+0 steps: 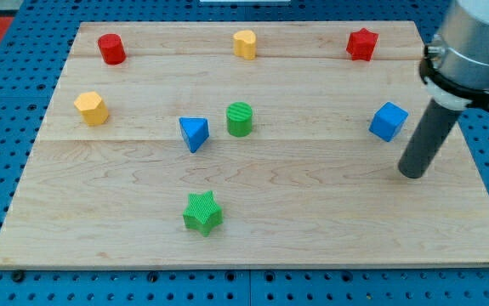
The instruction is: Point your arm to the green star
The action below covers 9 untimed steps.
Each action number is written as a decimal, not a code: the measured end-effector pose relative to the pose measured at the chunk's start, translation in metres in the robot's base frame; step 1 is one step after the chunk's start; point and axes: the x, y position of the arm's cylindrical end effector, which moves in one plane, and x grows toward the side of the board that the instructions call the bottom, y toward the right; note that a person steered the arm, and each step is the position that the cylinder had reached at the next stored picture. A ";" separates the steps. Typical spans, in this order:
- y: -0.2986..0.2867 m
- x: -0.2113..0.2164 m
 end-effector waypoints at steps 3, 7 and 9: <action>-0.006 0.000; -0.120 -0.020; -0.150 -0.039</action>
